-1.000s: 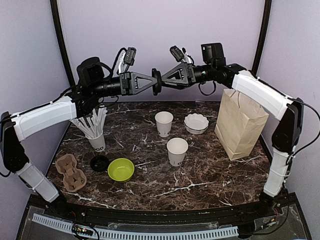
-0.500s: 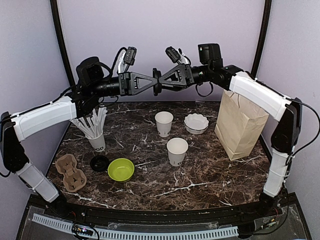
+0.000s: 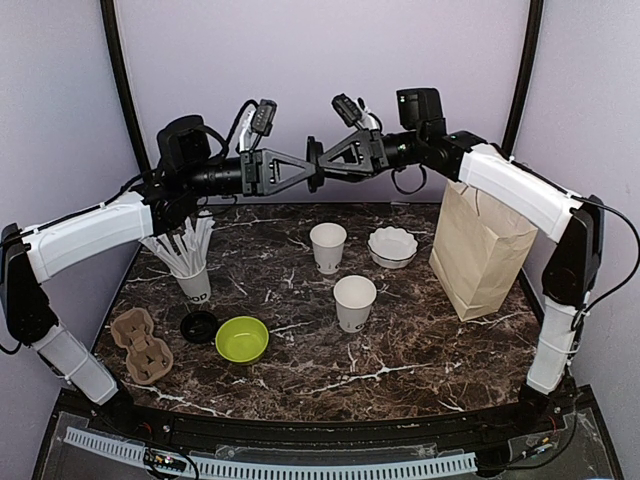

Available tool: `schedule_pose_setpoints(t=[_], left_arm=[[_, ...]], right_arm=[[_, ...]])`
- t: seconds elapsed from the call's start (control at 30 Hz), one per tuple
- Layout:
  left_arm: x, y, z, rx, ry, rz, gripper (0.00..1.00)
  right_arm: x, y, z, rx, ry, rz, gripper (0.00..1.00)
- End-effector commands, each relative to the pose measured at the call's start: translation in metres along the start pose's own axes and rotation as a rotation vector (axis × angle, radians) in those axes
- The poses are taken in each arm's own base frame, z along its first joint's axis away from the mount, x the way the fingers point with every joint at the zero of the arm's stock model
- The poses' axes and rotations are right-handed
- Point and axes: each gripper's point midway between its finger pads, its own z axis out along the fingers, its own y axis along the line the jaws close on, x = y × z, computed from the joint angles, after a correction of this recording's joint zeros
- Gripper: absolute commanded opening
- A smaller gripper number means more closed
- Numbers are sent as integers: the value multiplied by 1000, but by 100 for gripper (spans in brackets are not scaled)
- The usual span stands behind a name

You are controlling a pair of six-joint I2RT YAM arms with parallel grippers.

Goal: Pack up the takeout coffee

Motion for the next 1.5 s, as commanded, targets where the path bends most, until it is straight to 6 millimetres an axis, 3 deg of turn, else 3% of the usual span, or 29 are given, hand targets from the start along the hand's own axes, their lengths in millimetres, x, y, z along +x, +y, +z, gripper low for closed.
schedule_pose_setpoints(t=[0.0, 0.03, 0.07, 0.1, 0.2, 0.23, 0.33, 0.47, 0.57, 0.87, 1.2, 1.47], left_arm=[[3, 6, -6, -98, 40, 13, 41], [2, 7, -10, -130, 41, 41, 59], [9, 18, -15, -199, 59, 15, 65], [9, 17, -19, -223, 66, 56, 70], [34, 33, -36, -358, 153, 57, 81], [33, 38, -43, -417, 157, 92, 84], [53, 57, -64, -566, 227, 84, 93], [60, 83, -87, -738, 229, 68, 96], [63, 90, -89, -758, 222, 55, 96], [71, 101, -87, -758, 244, 55, 96], [66, 96, -91, -759, 249, 100, 96], [67, 97, -94, -769, 254, 109, 96]], right_arm=[[1, -13, -8, 58, -4, -38, 70], [4, -18, -12, 86, 1, -45, 70], [8, -25, -16, 121, 9, -53, 70], [13, -32, -21, 167, 21, -67, 70], [38, -59, -36, 352, 108, -151, 70], [47, -71, -44, 437, 144, -183, 70], [71, -88, -63, 585, 252, -272, 70], [102, -100, -83, 684, 416, -365, 70], [127, -99, -91, 669, 541, -416, 70], [180, -98, -78, 546, 863, -400, 69], [189, -113, -53, 480, 915, -371, 68], [203, -117, -52, 472, 988, -353, 69]])
